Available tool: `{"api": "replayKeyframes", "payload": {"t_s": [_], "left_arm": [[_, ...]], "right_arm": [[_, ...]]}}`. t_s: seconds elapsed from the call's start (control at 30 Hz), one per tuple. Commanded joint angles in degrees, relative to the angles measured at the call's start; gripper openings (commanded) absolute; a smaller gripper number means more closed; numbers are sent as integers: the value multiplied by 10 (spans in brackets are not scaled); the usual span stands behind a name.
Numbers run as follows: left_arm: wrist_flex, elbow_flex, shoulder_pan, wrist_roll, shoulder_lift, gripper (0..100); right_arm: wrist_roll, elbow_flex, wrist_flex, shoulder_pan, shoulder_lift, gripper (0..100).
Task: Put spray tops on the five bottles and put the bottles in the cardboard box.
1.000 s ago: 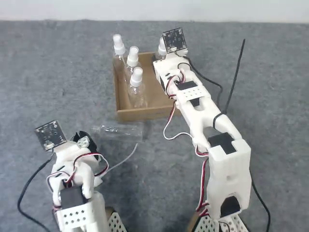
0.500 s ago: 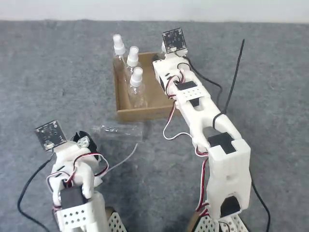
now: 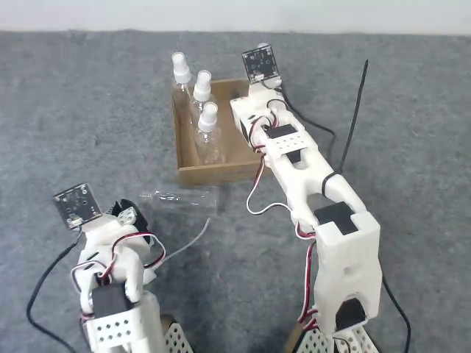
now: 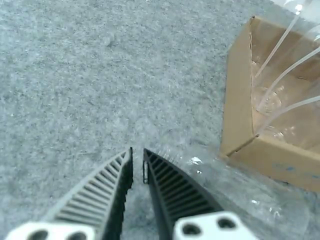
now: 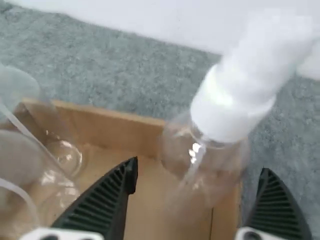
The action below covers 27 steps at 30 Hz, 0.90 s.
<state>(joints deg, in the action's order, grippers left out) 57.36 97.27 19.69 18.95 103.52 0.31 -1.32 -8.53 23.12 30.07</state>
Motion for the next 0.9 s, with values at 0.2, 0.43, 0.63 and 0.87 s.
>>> {"api": "replayKeyframes", "payload": {"t_s": [0.2, 0.43, 0.63, 0.87], "left_arm": [[4, -7, -3, -1, 11, 30], [4, -7, -3, -1, 11, 30], [4, -7, -3, -1, 11, 30], [4, -7, -3, -1, 11, 30]], "right_arm": [[-1, 35, -80, 0, -90, 306], [-3, 35, -145, 0, -128, 305], [-3, 35, -204, 0, -153, 304], [-3, 35, -306, 0, -204, 303]]}}
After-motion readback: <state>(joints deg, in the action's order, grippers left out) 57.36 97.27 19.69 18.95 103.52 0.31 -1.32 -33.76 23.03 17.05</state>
